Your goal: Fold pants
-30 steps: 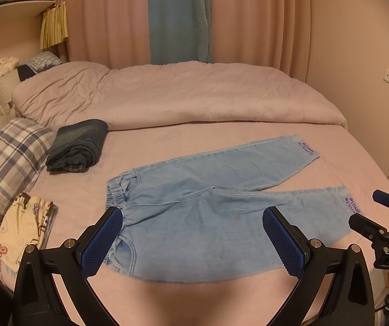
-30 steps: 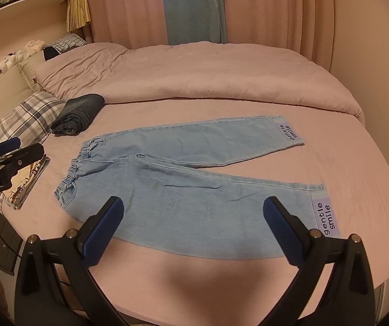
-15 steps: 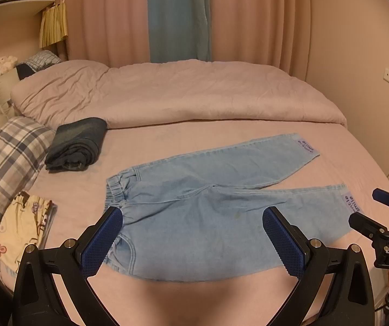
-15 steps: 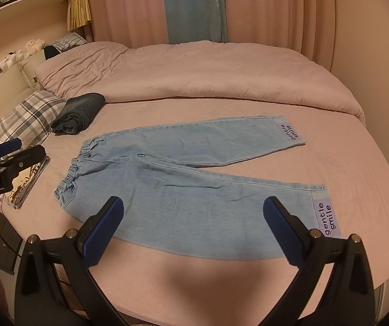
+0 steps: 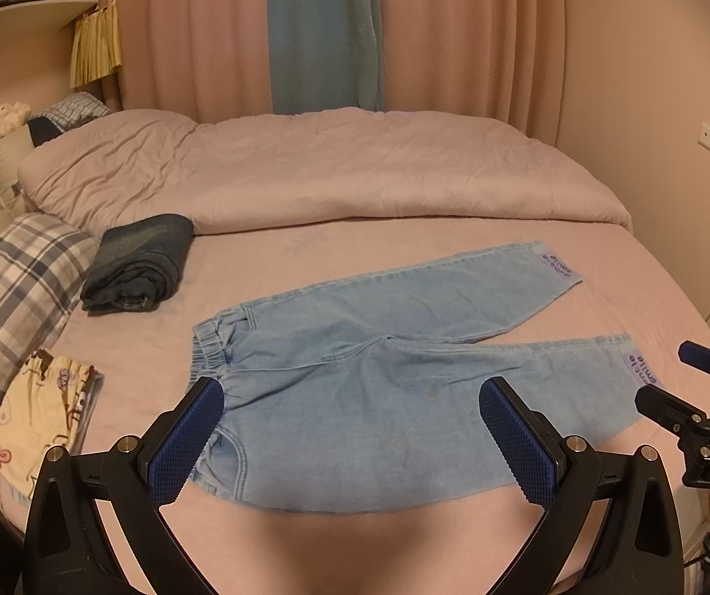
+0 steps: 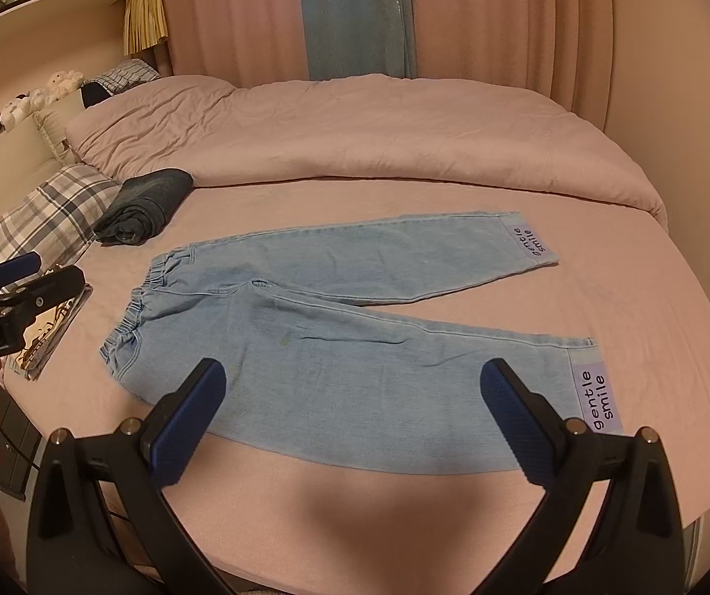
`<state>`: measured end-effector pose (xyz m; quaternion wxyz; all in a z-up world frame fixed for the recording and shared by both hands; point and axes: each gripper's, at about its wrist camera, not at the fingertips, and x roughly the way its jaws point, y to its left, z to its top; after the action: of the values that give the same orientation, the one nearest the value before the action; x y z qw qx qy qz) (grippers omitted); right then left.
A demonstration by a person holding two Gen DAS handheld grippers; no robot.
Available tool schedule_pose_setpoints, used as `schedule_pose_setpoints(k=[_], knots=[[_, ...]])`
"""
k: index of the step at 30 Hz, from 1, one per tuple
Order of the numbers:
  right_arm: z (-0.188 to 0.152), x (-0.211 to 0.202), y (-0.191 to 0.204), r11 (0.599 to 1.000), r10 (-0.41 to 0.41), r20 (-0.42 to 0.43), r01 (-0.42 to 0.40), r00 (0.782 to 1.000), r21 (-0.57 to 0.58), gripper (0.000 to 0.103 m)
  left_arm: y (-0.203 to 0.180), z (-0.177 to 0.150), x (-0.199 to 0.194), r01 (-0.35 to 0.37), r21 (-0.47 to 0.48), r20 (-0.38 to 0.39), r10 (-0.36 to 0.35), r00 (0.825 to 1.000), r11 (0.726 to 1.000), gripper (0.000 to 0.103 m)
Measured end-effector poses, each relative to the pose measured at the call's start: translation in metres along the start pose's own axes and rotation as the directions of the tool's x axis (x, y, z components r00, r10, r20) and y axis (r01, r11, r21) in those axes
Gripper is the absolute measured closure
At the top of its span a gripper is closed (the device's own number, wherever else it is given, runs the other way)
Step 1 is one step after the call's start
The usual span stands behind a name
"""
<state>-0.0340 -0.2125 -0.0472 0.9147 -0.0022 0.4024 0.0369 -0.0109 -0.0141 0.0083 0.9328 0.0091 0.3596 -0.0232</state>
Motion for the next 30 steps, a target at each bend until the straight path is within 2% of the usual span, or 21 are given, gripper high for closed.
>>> schedule_pose_setpoints(k=[13,20,22,24,27,30], knots=[[0.0,0.001,0.0,1.0,-0.001,-0.001,0.001,1.0,-0.001,0.0,0.0,-0.001,0.005,0.013,-0.004,-0.006,-0.013,1.0,1.0,0.001],[0.004,0.019,-0.002,1.0,0.002,-0.031,-0.002,1.0,-0.005,0.0,0.019,-0.001,0.035,0.054,-0.031,-0.043,-0.055,0.998,0.998,0.001],[0.007,0.03,-0.001,1.0,0.012,-0.047,-0.012,0.999,-0.011,0.0,0.033,0.0,0.049,0.06,-0.045,-0.052,-0.062,0.997,0.997,0.001],[0.014,0.046,0.001,0.998,0.056,-0.063,-0.057,0.996,-0.023,0.0,0.054,0.001,0.067,0.056,-0.066,-0.053,-0.059,0.997,0.996,0.001],[0.028,0.079,0.006,0.988,0.141,-0.088,-0.146,0.986,-0.053,0.0,0.099,0.005,0.107,-0.005,-0.106,-0.081,-0.003,0.997,0.994,0.001],[0.047,0.121,0.017,0.976,0.185,-0.117,-0.196,0.976,-0.093,0.0,0.141,0.005,0.147,-0.049,-0.158,-0.145,0.026,0.989,0.986,0.001]])
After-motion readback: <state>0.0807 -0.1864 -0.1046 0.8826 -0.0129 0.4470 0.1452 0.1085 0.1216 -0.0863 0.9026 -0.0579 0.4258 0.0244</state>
